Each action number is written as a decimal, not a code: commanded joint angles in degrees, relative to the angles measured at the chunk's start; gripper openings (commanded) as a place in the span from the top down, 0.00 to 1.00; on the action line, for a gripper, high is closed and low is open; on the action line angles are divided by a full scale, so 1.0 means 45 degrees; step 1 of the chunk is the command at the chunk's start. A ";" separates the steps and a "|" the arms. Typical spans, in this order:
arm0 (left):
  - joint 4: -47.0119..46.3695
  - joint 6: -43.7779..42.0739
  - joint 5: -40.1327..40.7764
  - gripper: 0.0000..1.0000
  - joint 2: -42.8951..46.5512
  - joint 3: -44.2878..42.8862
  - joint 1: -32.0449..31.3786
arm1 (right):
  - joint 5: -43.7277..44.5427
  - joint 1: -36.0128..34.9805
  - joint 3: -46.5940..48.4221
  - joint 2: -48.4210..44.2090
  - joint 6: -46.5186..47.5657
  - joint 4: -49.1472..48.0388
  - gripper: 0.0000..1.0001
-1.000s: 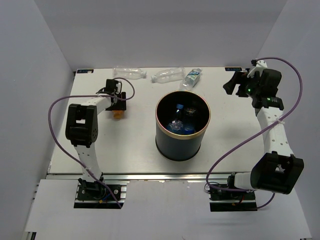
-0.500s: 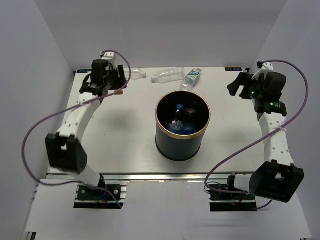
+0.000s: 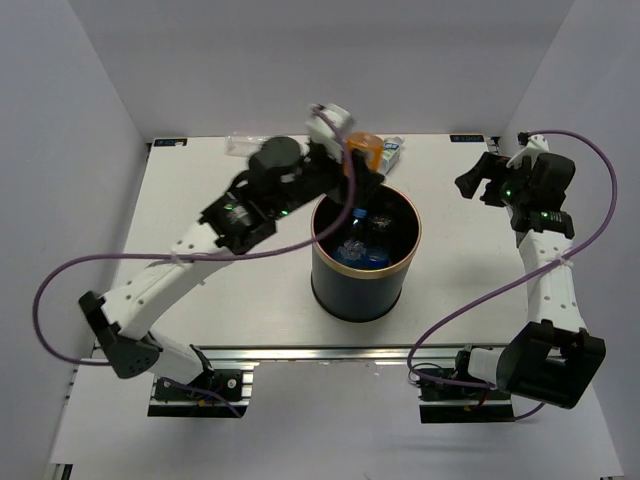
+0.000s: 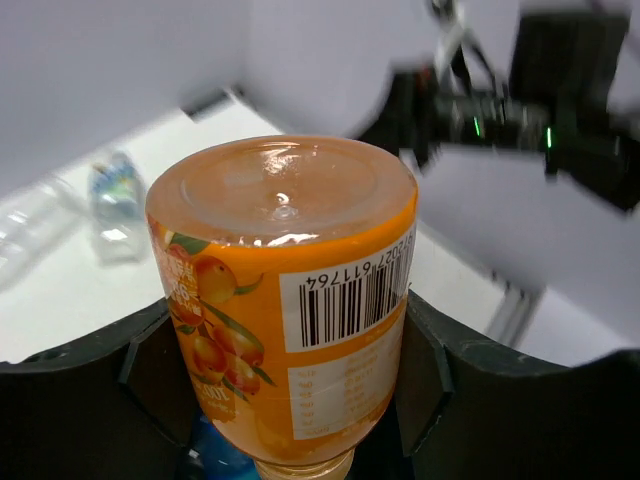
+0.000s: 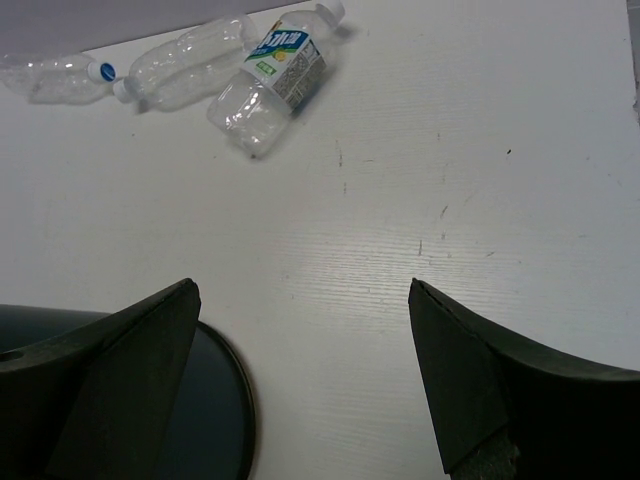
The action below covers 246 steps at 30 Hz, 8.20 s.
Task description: Put the plastic bottles in the bin
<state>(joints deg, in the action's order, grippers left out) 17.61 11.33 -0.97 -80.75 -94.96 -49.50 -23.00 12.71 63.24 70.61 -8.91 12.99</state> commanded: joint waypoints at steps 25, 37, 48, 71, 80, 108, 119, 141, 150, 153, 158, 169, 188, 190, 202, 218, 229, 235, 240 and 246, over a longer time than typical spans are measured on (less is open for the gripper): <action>0.2044 -0.0722 0.3379 0.02 -0.0708 -0.0109 -0.1775 | 0.0152 -0.2257 1.0844 1.1707 -0.3273 -0.0505 0.11; 0.2084 -0.0625 0.6581 0.02 0.0522 0.1101 -0.1755 | 0.2395 -0.3877 1.5576 1.6573 -0.4817 -0.1612 0.11; 0.2748 -0.0565 0.7091 0.02 0.0230 0.0808 -0.1755 | 0.3958 -0.4543 1.6201 1.8294 -0.5559 -0.2282 0.11; 0.3060 0.0528 0.8418 0.02 0.1616 0.1395 -0.1755 | 0.4134 -0.4661 1.4035 1.7417 -0.6107 -0.1598 0.85; 0.3022 0.0783 0.8439 0.02 0.1792 0.1452 -0.1755 | 0.3064 -0.3626 0.9117 1.3317 -0.5736 -0.4136 1.00; 0.0916 0.4725 0.2346 0.02 -0.4878 -0.0713 0.8361 | -0.5081 -0.6182 0.4443 0.1496 0.2641 -0.3533 1.00; 0.0347 0.6777 0.1428 0.02 -1.1623 -0.6084 0.9261 | -0.5727 -0.7805 0.4327 0.1732 0.6333 0.0120 0.88; -0.3640 0.1588 -0.5935 0.02 -1.4613 -0.7393 0.8267 | -0.6413 -0.7786 0.5789 0.0344 0.6667 0.1778 0.11; -0.4105 0.0567 -0.7223 0.02 -1.6430 -0.9289 0.8030 | -0.5474 -0.7805 0.5909 0.0306 0.6803 0.2405 0.11; -0.4906 0.0821 -0.7966 0.02 -1.6606 -0.9250 0.7991 | -0.5047 -0.7805 0.5634 0.0325 0.6823 0.2678 0.11; -0.5298 0.1211 -0.8377 0.02 -1.7172 -0.9387 0.7972 | -0.4576 -0.7785 0.5497 0.0227 0.6882 0.2796 0.11; -0.5651 0.0999 -0.8359 0.54 -1.6373 -0.7924 0.7796 | -0.3638 -0.7785 0.5263 -0.0299 0.6628 0.2543 0.11; -0.6763 0.1485 -0.6821 1.00 -1.1455 -0.3629 0.7874 | -0.3346 -0.7785 0.4034 -0.1296 0.5204 0.0886 0.12; -0.7191 0.1699 -0.6213 1.00 -0.9893 -0.2828 0.7855 | -0.3073 -0.7785 0.3295 -0.1530 0.4522 -0.0694 0.12; -0.6979 0.2656 -0.5915 1.00 -0.3255 0.0787 0.7835 | -0.0245 -0.7766 0.2216 -0.2467 0.2058 -0.2164 0.12; -0.7664 0.4317 -0.5995 1.00 0.2475 0.6687 0.3110 | 1.1049 -0.7493 0.0771 -0.4927 -0.0013 -0.0817 0.12; -0.6531 0.3770 -0.3693 1.00 0.2437 0.7331 0.0141 | 1.1933 -0.7336 0.0810 -0.5535 0.0417 -0.0212 0.11; -0.5868 0.3615 -0.2363 1.00 0.2593 0.7411 0.0120 | 0.9157 -0.7317 0.0379 -0.5048 0.0417 -0.0388 0.11; -0.5028 0.3186 -0.0923 0.93 0.2398 0.6107 0.0120 | 0.8125 -0.7336 0.0653 -0.5065 0.0513 -0.0192 0.11; -0.2841 0.2444 0.2613 0.77 0.1579 0.3936 0.0139 | 0.4239 -0.7336 0.0692 -0.6000 0.1335 0.0099 0.11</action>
<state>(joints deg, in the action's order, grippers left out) -0.89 24.86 -0.80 -72.90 -72.16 -48.93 7.29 -20.34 65.34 47.29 -5.13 13.85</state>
